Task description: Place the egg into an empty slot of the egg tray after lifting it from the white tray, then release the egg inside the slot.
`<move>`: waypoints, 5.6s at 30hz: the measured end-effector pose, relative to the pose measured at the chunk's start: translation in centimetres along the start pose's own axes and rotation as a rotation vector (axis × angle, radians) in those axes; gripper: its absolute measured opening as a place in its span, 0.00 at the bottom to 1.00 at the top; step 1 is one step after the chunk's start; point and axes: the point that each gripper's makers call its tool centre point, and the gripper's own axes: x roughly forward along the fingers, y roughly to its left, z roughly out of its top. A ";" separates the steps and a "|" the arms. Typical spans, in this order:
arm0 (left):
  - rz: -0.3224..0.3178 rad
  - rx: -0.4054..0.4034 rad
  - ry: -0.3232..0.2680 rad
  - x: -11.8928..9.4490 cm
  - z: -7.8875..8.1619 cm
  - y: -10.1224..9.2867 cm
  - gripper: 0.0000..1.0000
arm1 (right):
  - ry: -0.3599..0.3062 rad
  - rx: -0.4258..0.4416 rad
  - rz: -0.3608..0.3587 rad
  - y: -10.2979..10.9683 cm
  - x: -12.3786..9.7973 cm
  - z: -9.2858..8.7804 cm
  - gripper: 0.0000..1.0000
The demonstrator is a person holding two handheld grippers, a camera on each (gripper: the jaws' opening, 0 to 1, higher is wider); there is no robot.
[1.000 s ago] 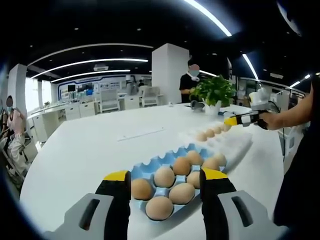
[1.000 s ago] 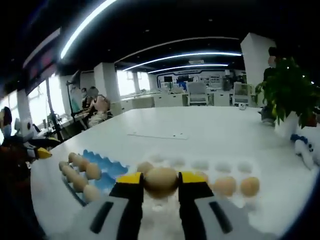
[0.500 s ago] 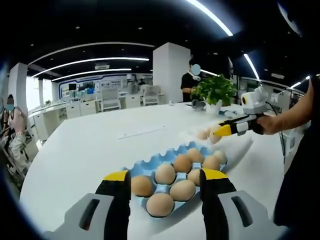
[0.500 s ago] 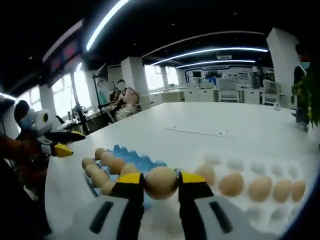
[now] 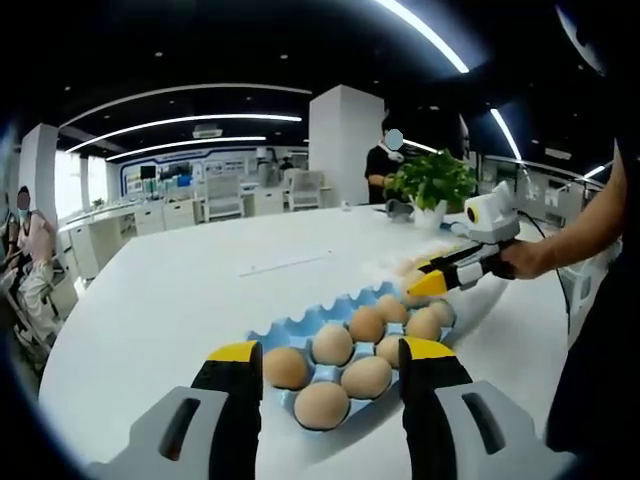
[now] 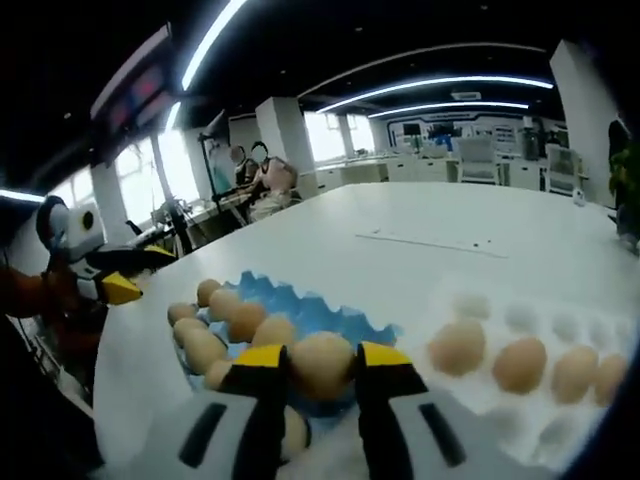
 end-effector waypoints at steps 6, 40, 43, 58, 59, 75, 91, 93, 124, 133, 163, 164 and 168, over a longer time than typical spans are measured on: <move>-0.001 0.000 0.008 0.1 -0.1 -0.1 0.54 | 0.036 -0.002 0.025 0.3 0.3 -0.9 0.27; -0.011 0.000 0.006 0.3 0.2 -0.2 0.52 | -0.013 -0.073 0.059 -0.5 -0.8 0.0 0.27; -0.012 -0.003 0.005 0.3 0.1 -0.2 0.52 | -0.083 -0.081 -0.007 -1.9 -1.6 1.7 0.25; -0.007 -0.008 0.008 0.2 -0.2 0.0 0.53 | -0.058 -0.136 -0.210 -7.9 -1.7 1.7 0.33; -0.005 -0.008 0.004 0.1 -0.1 0.0 0.52 | -0.046 -0.140 -0.207 -7.9 -1.6 1.5 0.35; 0.002 -0.025 -0.006 0.1 0.3 -0.1 0.51 | 0.144 -0.304 -0.050 -8.8 -0.6 0.4 0.26; 0.032 -0.026 -0.006 -0.2 0.2 0.8 0.54 | -0.024 -0.228 -0.107 -8.4 -2.3 3.5 0.24; 0.035 -0.026 -0.005 -0.2 0.1 0.8 0.57 | -0.038 -0.216 -0.109 -8.4 -2.6 4.1 0.24; 0.049 -0.060 0.015 0.4 -1.0 2.0 0.83 | -0.102 -0.254 0.251 7.1 7.9 8.3 0.24; 0.054 -0.065 0.018 0.6 -1.4 2.5 0.82 | -0.079 -0.251 0.316 9.8 10.9 7.6 0.24; 0.063 -0.066 0.031 0.7 -1.9 3.0 0.79 | 0.056 -0.246 0.359 11.5 15.4 3.9 0.25; 0.064 -0.066 0.031 0.7 -1.9 3.0 0.79 | 0.068 -0.232 0.362 11.5 15.5 3.7 0.25; 0.067 -0.056 0.049 0.7 -2.2 3.1 0.76 | 0.076 -0.200 0.368 11.4 15.5 3.5 0.25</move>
